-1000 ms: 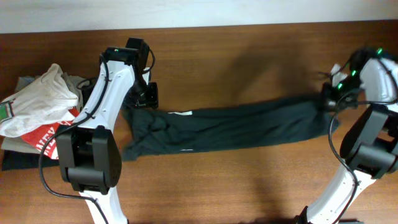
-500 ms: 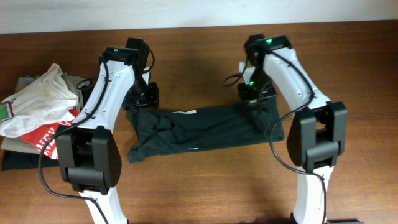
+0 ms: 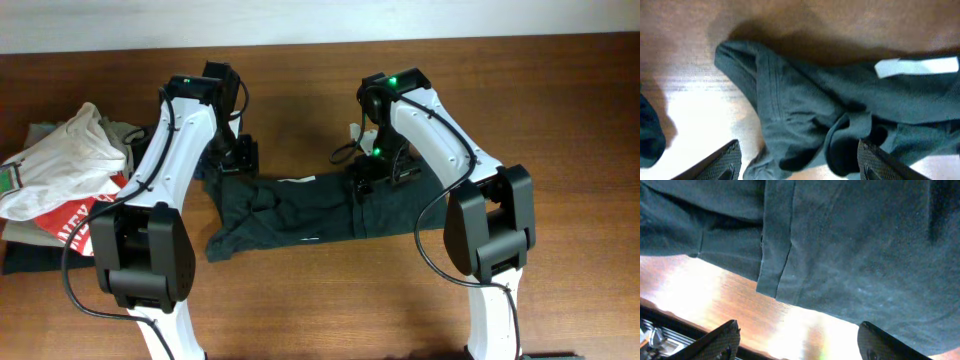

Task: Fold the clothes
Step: 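Fold the right end of the strip leftward with the right gripper, then fold the left end over toward the center with the left gripper, then grasp the folded shirt with both grippers and lift it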

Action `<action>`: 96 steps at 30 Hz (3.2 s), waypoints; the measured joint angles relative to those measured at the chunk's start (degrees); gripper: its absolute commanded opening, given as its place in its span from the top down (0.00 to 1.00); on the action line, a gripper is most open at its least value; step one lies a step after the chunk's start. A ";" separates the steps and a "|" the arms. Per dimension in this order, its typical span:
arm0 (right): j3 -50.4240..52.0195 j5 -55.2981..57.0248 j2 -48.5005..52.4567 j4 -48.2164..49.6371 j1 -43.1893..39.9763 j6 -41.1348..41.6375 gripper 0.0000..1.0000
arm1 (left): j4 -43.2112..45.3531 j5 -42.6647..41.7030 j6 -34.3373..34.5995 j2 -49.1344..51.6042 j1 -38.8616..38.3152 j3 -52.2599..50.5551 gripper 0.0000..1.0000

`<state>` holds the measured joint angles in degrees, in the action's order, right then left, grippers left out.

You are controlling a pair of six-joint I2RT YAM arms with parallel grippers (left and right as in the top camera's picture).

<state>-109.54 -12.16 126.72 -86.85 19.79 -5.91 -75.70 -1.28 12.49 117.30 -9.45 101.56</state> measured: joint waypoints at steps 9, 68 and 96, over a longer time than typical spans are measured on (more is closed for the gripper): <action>0.02 7.48 0.00 -1.03 -9.38 8.94 0.23 | 8.28 -1.09 -7.45 -1.09 1.42 -13.88 0.15; -0.17 0.24 0.00 -0.52 -24.72 2.54 0.22 | 14.10 -31.45 -27.87 16.28 7.34 3.32 0.27; 14.12 2.67 -0.04 28.48 7.15 6.43 0.64 | 3.21 -18.67 -23.82 25.77 -0.59 20.96 0.73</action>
<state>-95.42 -9.50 126.67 -58.37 26.94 0.51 -72.49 -19.94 -11.33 143.06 -10.04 122.52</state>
